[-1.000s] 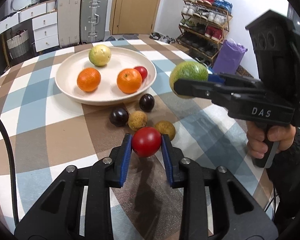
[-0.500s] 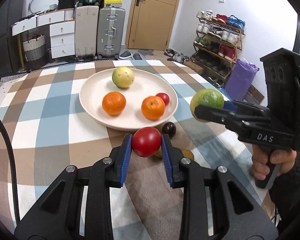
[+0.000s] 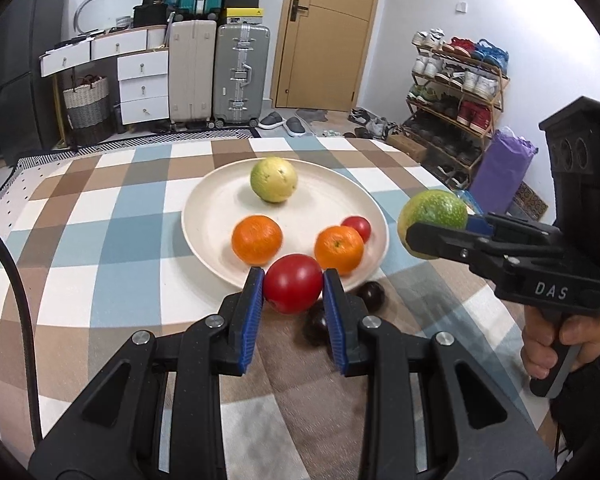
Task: Organize fruits
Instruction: 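Carry the tomato with the left tool while the right tool carries the green citrus to the plate, then open the left tool over the plate while the right tool releases the citrus there, then move the right tool to the pile and grasp a small brown round fruit, then grasp another small brown fruit with the left tool while the right tool holds its fruit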
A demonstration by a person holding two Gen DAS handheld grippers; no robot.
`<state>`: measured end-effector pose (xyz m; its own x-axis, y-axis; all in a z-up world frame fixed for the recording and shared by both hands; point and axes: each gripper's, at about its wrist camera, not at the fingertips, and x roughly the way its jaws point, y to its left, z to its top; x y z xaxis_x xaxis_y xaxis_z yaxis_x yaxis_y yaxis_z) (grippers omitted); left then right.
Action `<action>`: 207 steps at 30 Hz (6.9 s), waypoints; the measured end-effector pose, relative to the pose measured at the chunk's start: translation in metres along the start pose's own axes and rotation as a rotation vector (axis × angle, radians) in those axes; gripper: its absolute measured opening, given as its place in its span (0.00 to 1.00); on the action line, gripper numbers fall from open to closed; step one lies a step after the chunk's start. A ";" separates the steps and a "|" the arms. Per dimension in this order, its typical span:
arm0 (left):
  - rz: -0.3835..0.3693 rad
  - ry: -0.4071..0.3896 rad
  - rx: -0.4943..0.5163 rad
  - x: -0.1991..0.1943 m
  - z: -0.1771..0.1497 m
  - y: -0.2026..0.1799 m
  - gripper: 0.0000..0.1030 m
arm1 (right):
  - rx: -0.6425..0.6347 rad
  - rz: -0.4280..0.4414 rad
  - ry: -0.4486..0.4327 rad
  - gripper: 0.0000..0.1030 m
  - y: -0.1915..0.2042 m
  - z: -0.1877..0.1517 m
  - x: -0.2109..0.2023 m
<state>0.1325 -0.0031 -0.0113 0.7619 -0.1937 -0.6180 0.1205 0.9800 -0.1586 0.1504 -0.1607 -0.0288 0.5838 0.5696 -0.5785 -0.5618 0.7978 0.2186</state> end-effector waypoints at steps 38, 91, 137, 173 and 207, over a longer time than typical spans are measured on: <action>0.056 0.057 -0.025 0.067 0.022 0.022 0.26 | 0.086 -0.070 0.056 0.47 -0.033 0.043 0.060; 0.101 -0.030 -0.059 0.000 -0.011 0.032 0.99 | 0.003 -0.073 0.018 1.00 -0.017 0.005 0.016; 0.095 0.081 -0.014 0.012 -0.027 0.007 0.99 | -0.245 -0.024 0.300 0.78 0.035 -0.050 0.034; -0.010 0.139 0.008 0.019 -0.031 -0.017 0.67 | -0.147 -0.040 0.201 0.28 0.011 -0.034 0.020; -0.107 0.241 -0.049 0.051 -0.028 -0.033 0.29 | -0.148 -0.037 0.213 0.28 0.008 -0.033 0.018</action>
<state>0.1497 -0.0462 -0.0590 0.5722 -0.3070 -0.7605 0.1570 0.9511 -0.2659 0.1371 -0.1511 -0.0632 0.4779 0.4739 -0.7396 -0.6311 0.7709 0.0862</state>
